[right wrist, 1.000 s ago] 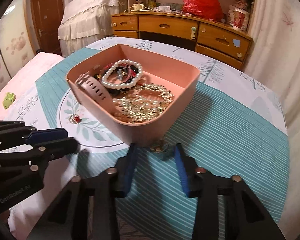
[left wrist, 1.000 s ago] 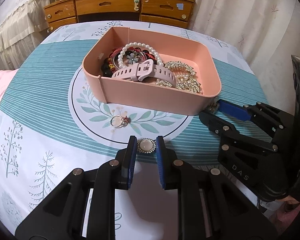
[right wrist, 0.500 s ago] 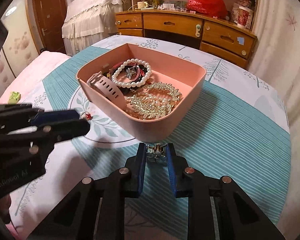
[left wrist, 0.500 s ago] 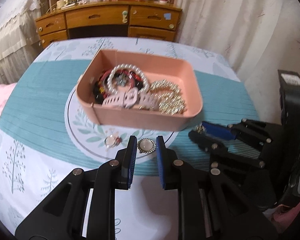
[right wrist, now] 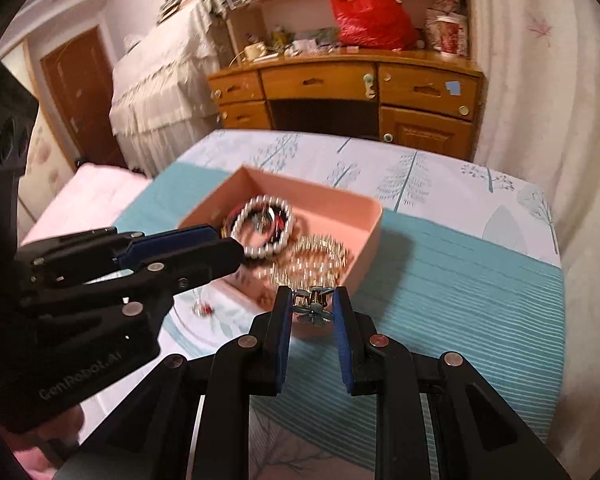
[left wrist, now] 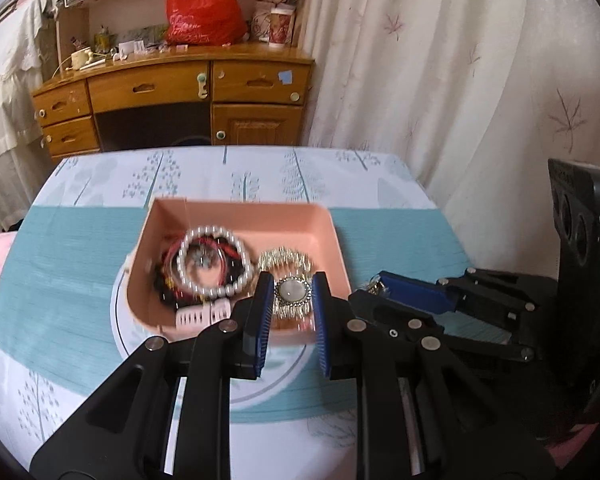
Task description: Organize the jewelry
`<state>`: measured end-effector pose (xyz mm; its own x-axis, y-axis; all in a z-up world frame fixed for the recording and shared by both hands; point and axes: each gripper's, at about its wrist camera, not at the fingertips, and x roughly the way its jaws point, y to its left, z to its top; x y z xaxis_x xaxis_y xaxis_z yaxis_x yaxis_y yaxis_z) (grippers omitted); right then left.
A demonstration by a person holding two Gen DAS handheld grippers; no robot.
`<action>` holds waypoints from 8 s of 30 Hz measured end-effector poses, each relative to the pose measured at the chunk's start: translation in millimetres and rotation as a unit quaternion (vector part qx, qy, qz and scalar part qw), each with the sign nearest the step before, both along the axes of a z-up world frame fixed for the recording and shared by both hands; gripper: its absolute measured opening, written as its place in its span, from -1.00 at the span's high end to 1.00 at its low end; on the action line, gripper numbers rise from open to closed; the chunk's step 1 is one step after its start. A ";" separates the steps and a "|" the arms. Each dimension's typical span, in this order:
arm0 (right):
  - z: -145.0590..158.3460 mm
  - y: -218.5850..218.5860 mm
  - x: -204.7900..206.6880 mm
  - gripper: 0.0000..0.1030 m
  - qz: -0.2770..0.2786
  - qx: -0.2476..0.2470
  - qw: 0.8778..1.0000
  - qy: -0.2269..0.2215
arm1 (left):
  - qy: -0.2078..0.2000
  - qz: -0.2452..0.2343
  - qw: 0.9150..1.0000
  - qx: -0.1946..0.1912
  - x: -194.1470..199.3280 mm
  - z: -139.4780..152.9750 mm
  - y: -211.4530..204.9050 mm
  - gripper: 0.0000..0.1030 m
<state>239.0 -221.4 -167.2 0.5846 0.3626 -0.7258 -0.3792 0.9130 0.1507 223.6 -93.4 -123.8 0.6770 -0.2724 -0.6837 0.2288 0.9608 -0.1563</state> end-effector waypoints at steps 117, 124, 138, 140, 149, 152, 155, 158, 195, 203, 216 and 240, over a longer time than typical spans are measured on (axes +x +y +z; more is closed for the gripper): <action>-27.2 141.9 -93.9 -0.88 -0.205 0.052 0.977 0.020 | 0.157 0.114 0.981 0.017 -82.3 -64.9 200.2 -0.34; -29.8 103.9 -172.4 -0.99 -0.177 0.006 0.980 0.095 | 0.273 0.105 0.956 -0.002 -130.8 -55.0 182.2 -0.34; 54.3 45.8 -292.4 -0.99 -0.190 -0.040 0.970 0.147 | 0.174 0.031 0.984 0.037 -212.3 88.4 120.5 -0.99; 78.3 41.3 -297.4 -0.99 -0.193 -0.037 0.973 0.125 | 0.148 0.015 0.987 0.058 -212.5 103.7 104.8 -0.99; 148.1 25.5 -306.7 -0.99 -0.204 0.015 0.972 0.116 | 0.072 0.027 0.993 0.094 -225.5 141.0 74.6 -0.99; 156.5 31.6 -308.0 -0.99 -0.210 -0.005 0.972 0.101 | 0.071 0.029 0.992 0.102 -230.7 139.3 73.1 -0.99; 163.3 41.6 -308.1 -0.99 -0.187 -0.006 0.979 0.081 | 0.067 0.040 0.992 0.094 -230.9 140.4 78.5 -0.99; 167.3 57.4 -305.5 -0.99 -0.160 -0.020 0.984 0.072 | 0.077 0.056 0.992 0.077 -228.9 137.3 86.2 -0.99; 160.9 59.8 -294.9 -1.00 -0.162 -0.029 0.984 0.063 | 0.092 0.090 0.988 0.091 -231.7 122.6 95.9 -0.99; 162.7 59.7 -296.9 -1.00 -0.164 -0.040 0.984 0.058 | 0.090 0.091 0.987 0.096 -234.4 122.4 99.3 -0.99; 161.5 58.5 -298.6 -1.00 -0.165 -0.046 0.983 0.060 | 0.083 0.087 0.988 0.099 -236.9 125.5 98.2 -0.99; 160.9 67.0 -302.0 -1.00 -0.151 -0.064 0.985 0.058 | 0.064 0.072 0.988 0.120 -243.2 133.7 81.1 -0.99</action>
<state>-63.0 -154.3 -6.2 0.5621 0.0867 -0.8225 -0.0750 0.9957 0.0537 -19.6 -12.3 9.9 0.6013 0.0003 -0.7990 0.0803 0.9949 0.0608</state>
